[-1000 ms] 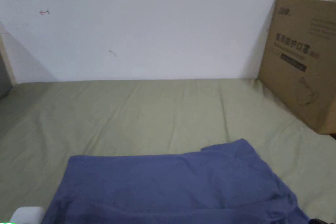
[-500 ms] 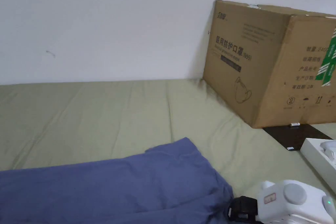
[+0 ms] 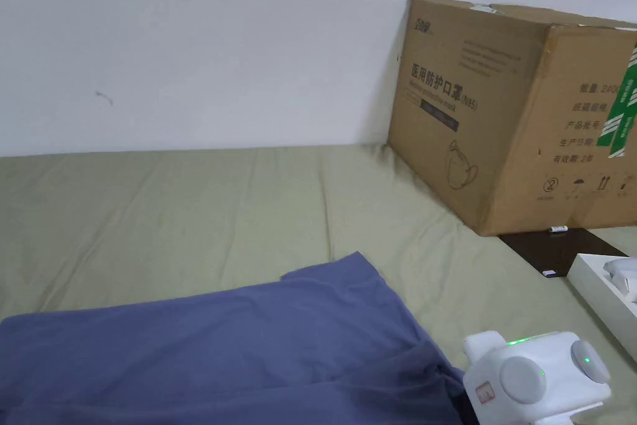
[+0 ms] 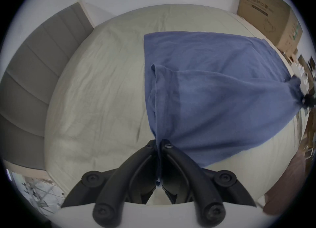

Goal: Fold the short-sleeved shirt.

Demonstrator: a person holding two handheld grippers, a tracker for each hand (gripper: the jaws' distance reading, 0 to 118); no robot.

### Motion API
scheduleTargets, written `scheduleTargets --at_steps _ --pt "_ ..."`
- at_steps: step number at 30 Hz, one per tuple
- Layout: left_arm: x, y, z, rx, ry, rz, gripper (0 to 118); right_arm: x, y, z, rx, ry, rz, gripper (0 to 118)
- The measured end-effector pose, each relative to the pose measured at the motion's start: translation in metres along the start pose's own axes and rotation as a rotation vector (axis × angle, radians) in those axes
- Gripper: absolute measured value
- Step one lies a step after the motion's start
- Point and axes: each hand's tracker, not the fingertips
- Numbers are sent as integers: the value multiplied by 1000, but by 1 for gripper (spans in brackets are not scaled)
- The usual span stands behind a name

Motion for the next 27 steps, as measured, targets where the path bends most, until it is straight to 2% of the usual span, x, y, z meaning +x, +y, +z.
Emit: scheduleTargets --at_steps 2,4,9,12,13,14,15,16,17,18,19,22,25,27 --pt "-1 -6 12 -1 11 -66 3 1 -9 18 7 -22 50 4" --pt "-4 -17 27 -21 19 -98 3 6 -21 36 -16 -2 29 4" --pt "-10 -72 55 -69 -15 -115 3 28 -71 60 -110 175 -131 4" --pt "-17 -100 46 -126 -116 -38 3 36 -93 38 -151 204 -196 4" --pt "-20 -105 37 -145 -139 -2 8 37 -96 28 -163 216 -217 4" --pt "-22 -108 32 -158 -160 30 23 36 -100 19 -171 224 -237 4" --pt "-26 -109 29 -169 -170 68 46 36 -100 14 -164 216 -248 9" --pt "-30 -110 28 -158 -170 105 81 36 -100 13 -158 215 -261 35" --pt "-35 -110 29 -130 -190 138 97 36 -99 15 -155 211 -263 71" --pt "-41 -110 32 -132 -200 174 100 34 -99 20 -141 189 -251 103" --pt "-48 -109 38 -133 -202 202 99 34 -97 26 -116 168 -211 118" --pt "-59 -102 73 -31 -210 239 99 29 -90 65 -9 143 -132 118" --pt "-59 -92 116 151 -329 312 99 21 -79 109 108 229 -186 117" --pt "-53 -90 144 304 -415 387 92 5 -80 148 276 329 -246 112"
